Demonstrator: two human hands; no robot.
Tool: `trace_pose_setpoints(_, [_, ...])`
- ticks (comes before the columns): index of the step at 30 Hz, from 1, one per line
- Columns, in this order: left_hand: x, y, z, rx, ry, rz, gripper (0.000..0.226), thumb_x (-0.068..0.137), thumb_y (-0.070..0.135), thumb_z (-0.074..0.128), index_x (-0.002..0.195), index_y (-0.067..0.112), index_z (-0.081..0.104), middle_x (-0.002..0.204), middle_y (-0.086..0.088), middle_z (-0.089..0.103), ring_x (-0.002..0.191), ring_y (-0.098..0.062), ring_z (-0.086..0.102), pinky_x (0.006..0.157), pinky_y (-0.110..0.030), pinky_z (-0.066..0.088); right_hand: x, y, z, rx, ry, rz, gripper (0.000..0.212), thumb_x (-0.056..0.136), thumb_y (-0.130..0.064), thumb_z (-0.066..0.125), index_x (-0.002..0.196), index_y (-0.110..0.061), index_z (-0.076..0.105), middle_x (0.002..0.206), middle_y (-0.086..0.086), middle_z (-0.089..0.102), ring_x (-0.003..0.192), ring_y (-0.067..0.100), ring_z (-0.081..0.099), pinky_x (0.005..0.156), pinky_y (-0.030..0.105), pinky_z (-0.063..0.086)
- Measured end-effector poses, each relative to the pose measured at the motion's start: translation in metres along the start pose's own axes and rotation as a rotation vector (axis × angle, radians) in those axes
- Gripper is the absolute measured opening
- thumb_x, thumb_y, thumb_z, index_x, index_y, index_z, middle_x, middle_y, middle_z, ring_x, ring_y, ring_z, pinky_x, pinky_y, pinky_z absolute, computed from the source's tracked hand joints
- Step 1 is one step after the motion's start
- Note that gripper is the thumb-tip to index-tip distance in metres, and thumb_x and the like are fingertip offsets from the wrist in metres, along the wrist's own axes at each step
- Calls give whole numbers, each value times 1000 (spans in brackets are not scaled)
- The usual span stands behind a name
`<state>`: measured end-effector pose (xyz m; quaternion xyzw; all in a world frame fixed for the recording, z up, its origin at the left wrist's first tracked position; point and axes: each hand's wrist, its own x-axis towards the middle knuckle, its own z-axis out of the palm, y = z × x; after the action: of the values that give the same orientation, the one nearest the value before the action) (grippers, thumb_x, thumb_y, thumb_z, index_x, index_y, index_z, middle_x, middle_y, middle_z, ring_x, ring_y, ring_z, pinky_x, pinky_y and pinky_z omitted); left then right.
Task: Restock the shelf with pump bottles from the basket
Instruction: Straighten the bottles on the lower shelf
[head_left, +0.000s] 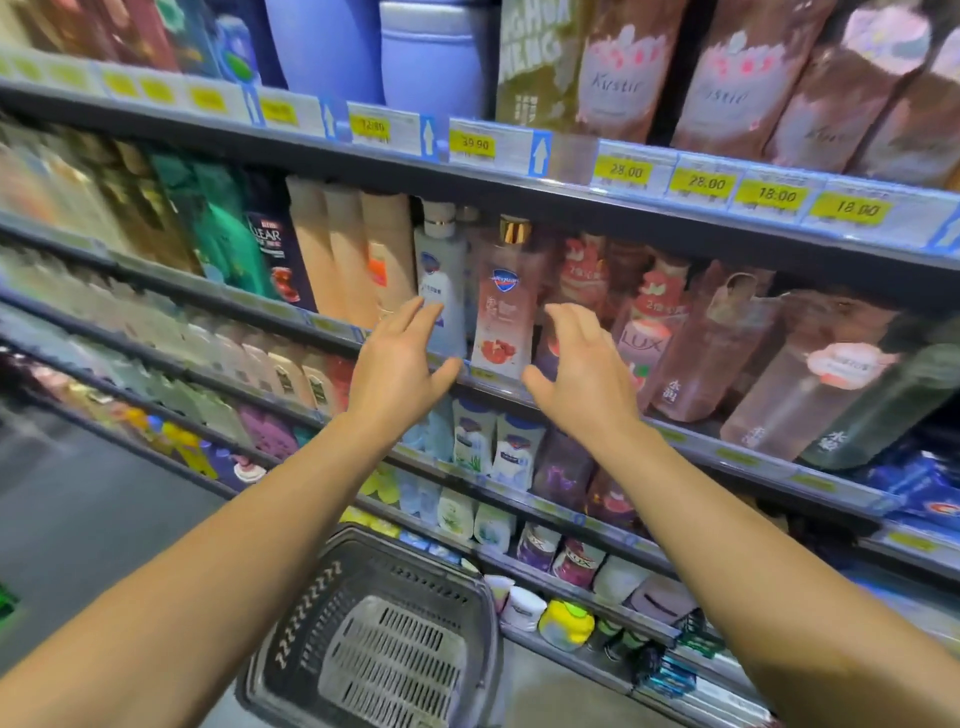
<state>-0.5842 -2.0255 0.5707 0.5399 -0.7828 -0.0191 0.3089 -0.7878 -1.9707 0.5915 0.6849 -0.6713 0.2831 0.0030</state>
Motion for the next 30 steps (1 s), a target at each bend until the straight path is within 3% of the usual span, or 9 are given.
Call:
trace_pose_setpoints(5, [29, -27, 1, -102, -21, 31, 67, 84, 28, 71, 143, 8, 45, 147, -11, 45, 134, -29, 42, 110, -37, 34, 21, -12, 20, 85, 88, 146, 71, 86, -33, 66, 146, -17, 31, 147, 1, 34, 126, 25, 44, 98, 39, 44])
trace_pose_setpoints(8, [47, -34, 1, -188, -10, 67, 65, 82, 23, 72, 139, 4, 46, 140, -12, 49, 129, -28, 45, 108, -29, 32, 28, -21, 29, 115, 164, 213, 73, 85, -31, 68, 145, -14, 31, 144, 4, 35, 123, 25, 46, 96, 38, 43])
trace_pose_setpoints(13, [81, -37, -8, -285, -2, 41, 70, 86, 20, 70, 145, 1, 37, 145, -16, 41, 134, -28, 38, 107, -22, 24, 49, -35, 32, 77, 295, 254, 66, 84, -34, 68, 136, -11, 35, 126, 5, 39, 107, 26, 49, 79, 36, 46])
trace_pose_setpoints(16, [96, -36, -11, -297, 9, 36, 64, 86, 23, 70, 139, 3, 41, 129, -15, 48, 112, -35, 52, 98, -36, 37, 60, -43, 34, 53, 336, 278, 57, 81, -34, 69, 125, -10, 40, 116, 7, 41, 101, 29, 49, 77, 41, 47])
trace_pose_setpoints(19, [105, -29, -14, -325, 25, -4, 37, 87, 26, 69, 109, 6, 46, 103, -9, 49, 88, -34, 55, 80, -44, 46, 66, -49, 39, 26, 338, 309, 52, 80, -36, 70, 117, -11, 42, 110, 7, 42, 98, 29, 49, 75, 42, 48])
trace_pose_setpoints(22, [115, -21, -19, -354, 2, -73, 29, 90, 28, 66, 98, 10, 44, 97, -9, 51, 93, -34, 55, 76, -40, 44, 71, -53, 38, 9, 345, 329, 51, 81, -39, 70, 114, -10, 43, 108, 8, 43, 96, 30, 50, 74, 44, 49])
trace_pose_setpoints(26, [125, -15, -22, -318, -30, -134, 27, 94, 23, 61, 109, 3, 51, 112, -15, 59, 104, -31, 55, 72, -29, 33, 77, -55, 33, 5, 296, 363, 49, 83, -44, 67, 112, -10, 46, 106, 9, 46, 95, 33, 53, 76, 42, 49])
trace_pose_setpoints(30, [127, -12, -24, -288, -37, -134, 33, 91, 23, 65, 112, 2, 53, 115, -15, 58, 106, -31, 55, 75, -29, 37, 80, -54, 32, 4, 234, 406, 50, 86, -46, 66, 115, -9, 48, 109, 12, 50, 98, 32, 55, 73, 34, 42])
